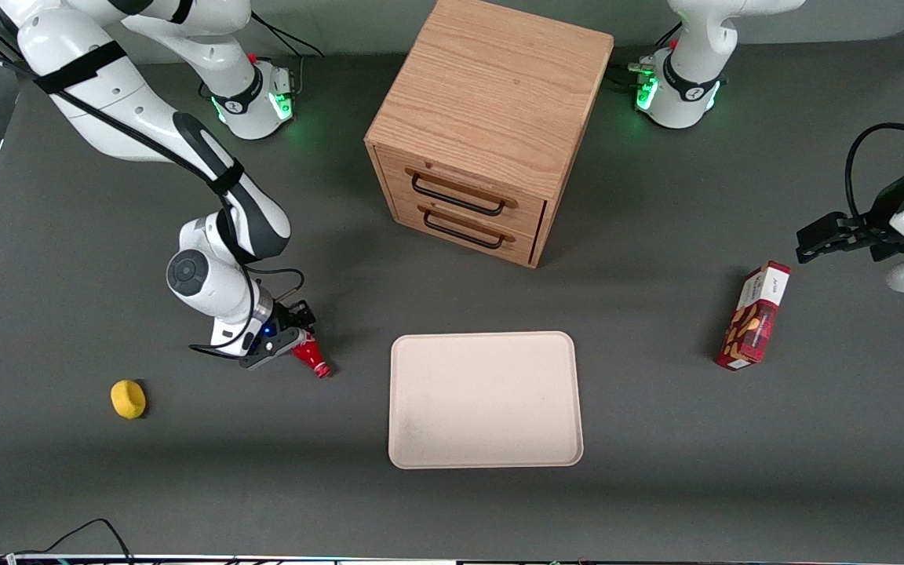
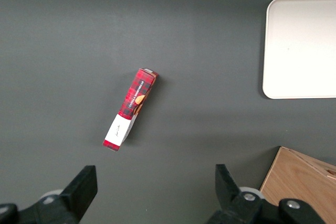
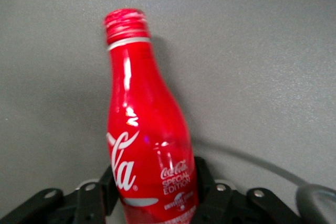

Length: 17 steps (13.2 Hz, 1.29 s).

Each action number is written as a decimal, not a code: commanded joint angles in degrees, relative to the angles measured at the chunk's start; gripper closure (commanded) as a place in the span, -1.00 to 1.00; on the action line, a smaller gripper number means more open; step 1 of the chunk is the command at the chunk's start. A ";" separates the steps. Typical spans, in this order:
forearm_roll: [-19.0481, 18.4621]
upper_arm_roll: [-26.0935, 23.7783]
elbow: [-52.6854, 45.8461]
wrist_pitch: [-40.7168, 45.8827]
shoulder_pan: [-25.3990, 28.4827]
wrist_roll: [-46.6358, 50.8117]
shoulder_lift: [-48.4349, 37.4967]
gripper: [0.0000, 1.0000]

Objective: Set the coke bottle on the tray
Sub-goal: 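Close the right gripper around the bottle's body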

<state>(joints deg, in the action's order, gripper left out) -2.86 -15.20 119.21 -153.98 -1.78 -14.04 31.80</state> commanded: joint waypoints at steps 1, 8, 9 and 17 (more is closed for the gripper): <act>-0.92 0.61 0.32 -0.88 0.46 -0.47 -0.15 1.00; -0.66 0.61 -3.02 12.19 0.29 2.78 -7.61 1.00; -0.22 0.61 -3.98 14.48 0.37 3.22 -9.37 1.00; 0.22 -7.89 -31.47 43.67 0.99 31.83 -7.73 1.00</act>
<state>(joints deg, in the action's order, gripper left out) -2.80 -20.51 95.62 -114.04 -1.49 9.72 20.14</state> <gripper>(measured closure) 0.414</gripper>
